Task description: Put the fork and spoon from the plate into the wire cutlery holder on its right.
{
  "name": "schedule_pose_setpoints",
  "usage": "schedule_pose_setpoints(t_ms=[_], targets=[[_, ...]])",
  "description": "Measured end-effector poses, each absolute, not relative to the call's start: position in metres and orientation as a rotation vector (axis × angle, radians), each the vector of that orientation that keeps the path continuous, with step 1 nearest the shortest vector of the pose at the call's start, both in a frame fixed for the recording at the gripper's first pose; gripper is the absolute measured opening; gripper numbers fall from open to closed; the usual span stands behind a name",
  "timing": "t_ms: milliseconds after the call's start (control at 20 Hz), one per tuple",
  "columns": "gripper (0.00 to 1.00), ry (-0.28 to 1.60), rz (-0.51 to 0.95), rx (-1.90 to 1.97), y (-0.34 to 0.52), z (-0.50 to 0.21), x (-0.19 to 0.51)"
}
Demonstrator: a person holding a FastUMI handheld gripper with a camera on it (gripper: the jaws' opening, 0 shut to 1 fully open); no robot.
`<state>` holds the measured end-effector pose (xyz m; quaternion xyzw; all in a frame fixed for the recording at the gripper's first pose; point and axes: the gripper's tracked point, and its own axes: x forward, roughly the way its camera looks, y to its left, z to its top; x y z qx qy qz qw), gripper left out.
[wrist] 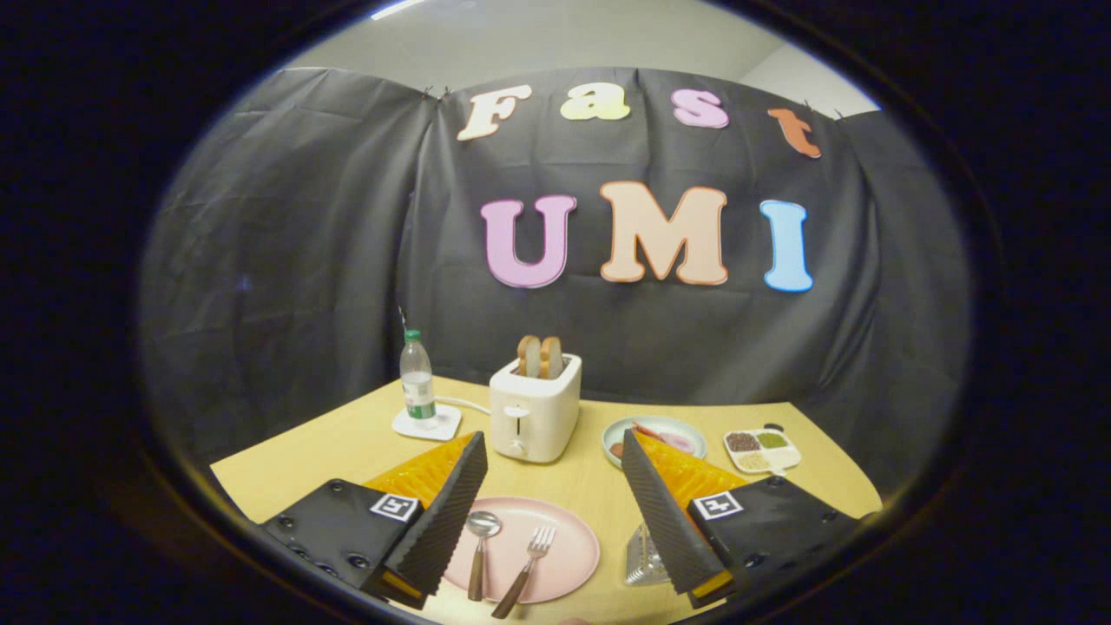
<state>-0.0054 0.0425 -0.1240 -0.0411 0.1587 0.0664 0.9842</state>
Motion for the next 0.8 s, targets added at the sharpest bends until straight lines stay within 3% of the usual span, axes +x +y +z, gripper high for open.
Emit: schedule_pose_setpoints(t_ms=[800], targets=[[0.99, 0.680, 0.186, -0.177, 0.044, -0.269, -0.035]])
